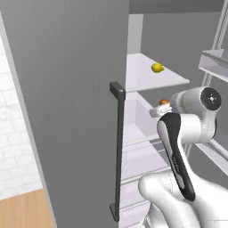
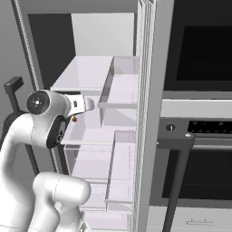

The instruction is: Place one lemon and one chicken drumstick in each tupperware on the nearby counter, to pack two identical lunches.

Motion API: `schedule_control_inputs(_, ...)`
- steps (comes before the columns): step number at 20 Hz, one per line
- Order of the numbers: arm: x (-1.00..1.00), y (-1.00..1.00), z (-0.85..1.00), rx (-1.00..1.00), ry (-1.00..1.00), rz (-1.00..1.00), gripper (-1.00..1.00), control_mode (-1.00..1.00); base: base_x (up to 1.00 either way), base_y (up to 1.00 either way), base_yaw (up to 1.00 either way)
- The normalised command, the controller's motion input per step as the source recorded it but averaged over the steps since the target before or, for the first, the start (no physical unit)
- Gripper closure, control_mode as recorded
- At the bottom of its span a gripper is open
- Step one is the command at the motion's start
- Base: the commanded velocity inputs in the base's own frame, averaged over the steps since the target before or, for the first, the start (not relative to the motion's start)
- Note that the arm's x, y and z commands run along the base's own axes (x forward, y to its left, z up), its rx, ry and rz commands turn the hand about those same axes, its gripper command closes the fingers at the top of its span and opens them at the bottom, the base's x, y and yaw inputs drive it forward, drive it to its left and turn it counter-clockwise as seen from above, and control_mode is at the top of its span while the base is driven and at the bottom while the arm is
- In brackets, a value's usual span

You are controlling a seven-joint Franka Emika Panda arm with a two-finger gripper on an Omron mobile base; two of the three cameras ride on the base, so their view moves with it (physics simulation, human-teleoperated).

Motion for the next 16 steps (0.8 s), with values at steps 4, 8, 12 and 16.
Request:
schedule_control_inputs(4,-0.06,0.98,-0.42,-0.51,0.65,0.14,1.00,-1.00,0.00,0.00,0.00)
schedule_control_inputs(8,0.00,0.21,-0.06,-0.12,0.11,0.04,1.00,-1.00,0.00,0.00,0.00)
schedule_control_inputs(12,-0.88,-0.02,-0.45,-0.02,0.00,0.07,1.00,-1.00,0.00,0.00,0.00)
schedule_control_inputs(16,0.00,0.00,0.00,0.00,0.00,0.00,1.00,1.00,-1.00,0.00,0.11)
